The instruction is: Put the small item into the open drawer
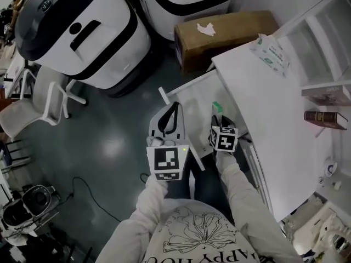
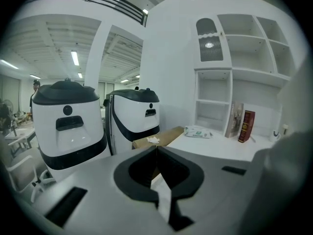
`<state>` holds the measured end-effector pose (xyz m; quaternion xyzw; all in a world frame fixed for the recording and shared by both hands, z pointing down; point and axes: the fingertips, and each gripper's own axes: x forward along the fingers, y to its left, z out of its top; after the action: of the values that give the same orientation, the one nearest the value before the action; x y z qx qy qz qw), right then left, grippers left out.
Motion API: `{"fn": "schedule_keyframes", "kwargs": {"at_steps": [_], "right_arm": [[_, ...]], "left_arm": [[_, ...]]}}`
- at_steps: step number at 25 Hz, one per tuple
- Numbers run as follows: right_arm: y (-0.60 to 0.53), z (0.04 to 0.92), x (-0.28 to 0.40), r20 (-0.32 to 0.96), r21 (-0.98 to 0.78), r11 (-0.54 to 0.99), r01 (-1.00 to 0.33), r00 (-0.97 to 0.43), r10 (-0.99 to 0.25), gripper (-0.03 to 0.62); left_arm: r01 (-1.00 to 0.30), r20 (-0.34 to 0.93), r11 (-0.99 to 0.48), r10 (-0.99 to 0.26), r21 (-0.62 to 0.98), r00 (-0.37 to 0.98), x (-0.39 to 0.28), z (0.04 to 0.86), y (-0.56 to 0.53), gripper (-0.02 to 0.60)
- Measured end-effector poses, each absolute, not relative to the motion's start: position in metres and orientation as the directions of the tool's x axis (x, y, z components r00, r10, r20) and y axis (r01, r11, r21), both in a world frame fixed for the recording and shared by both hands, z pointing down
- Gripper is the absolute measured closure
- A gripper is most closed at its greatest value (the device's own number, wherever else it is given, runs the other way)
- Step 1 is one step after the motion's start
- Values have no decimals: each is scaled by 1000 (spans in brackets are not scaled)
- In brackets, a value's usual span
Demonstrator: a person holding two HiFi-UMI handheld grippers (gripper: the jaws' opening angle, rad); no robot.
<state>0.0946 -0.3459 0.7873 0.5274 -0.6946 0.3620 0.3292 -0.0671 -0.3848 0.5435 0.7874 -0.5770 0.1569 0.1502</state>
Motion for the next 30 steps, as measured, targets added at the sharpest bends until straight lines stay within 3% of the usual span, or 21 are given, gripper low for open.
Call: {"fn": "schedule_keyframes", "kwargs": {"at_steps": [8, 15, 19, 24, 30], "right_arm": [[-332, 853, 93, 925, -117, 214, -970, -185, -331, 503], [-329, 864, 97, 941, -115, 213, -970, -175, -289, 494], [-332, 858, 92, 921, -143, 208, -968, -207, -331, 435], [-348, 815, 93, 860, -121, 215, -969, -211, -465, 431], [-372, 708, 97, 696, -141, 147, -979, -204, -688, 514]], "left_arm": [[-961, 439, -272, -858, 54, 267, -73, 553, -385, 574], [-959, 448, -277, -852, 55, 272, -72, 560, -385, 574], [-959, 446, -279, -852, 59, 275, -72, 559, -385, 574], [-958, 430, -281, -858, 63, 280, -69, 547, -389, 574], [-958, 379, -280, -882, 60, 281, -64, 513, -396, 574]]}}
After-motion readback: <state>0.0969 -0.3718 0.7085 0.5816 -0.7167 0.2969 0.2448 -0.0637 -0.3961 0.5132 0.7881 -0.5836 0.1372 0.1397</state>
